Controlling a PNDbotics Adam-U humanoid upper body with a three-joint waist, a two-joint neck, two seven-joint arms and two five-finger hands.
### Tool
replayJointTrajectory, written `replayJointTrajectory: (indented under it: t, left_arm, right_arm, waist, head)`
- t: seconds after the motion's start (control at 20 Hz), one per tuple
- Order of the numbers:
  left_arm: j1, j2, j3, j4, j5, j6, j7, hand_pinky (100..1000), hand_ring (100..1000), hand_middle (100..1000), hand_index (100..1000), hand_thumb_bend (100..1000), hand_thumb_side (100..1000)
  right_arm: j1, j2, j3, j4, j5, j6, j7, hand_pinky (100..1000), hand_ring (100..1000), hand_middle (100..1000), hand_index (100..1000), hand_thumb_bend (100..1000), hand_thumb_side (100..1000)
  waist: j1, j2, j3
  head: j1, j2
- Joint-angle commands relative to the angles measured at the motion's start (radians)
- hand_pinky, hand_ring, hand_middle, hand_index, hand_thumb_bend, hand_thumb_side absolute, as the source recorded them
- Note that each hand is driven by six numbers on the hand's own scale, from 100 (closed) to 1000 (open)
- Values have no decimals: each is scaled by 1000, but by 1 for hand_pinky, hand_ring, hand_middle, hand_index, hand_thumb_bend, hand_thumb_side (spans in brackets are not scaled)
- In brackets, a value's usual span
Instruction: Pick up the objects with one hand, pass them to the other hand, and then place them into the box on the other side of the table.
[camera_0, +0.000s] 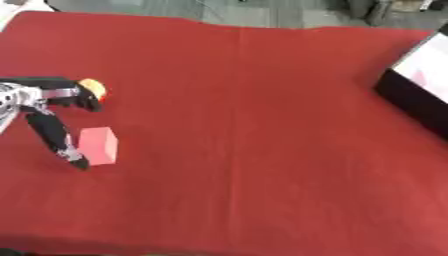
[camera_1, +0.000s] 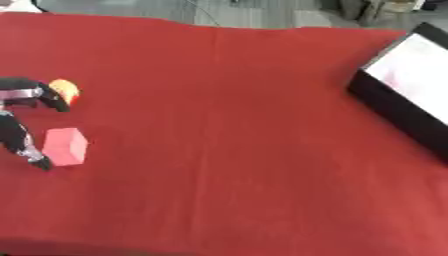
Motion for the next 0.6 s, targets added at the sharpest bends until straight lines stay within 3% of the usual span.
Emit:
replayJointTrajectory:
  t: [0.05,0.45,0.6]
  left_arm:
    - [-17,-1,0,21,-26,-7,34,858,862,757,806,766,175]
    - [-18,-43,-4,81,-39,-28,90,852,851,742,738,688,154]
    - [-17,-46,-9,88,-48,-35,83,841,820,692,625,579,100]
  right_arm:
    - [-13,-42,-9,-15,-5,50,-40,703,602,842,709,100,384]
    - [-11,-34,-7,-15,-1,56,-40,703,602,843,706,100,393]
    - [-10,-33,-9,-15,-1,60,-40,703,602,843,705,100,398]
  waist:
    - [3,-21,-3]
    - [1,-18,-7]
    - [1,-18,-7]
  head:
    - [2,2]
    - [6,-1]
    - [7,0]
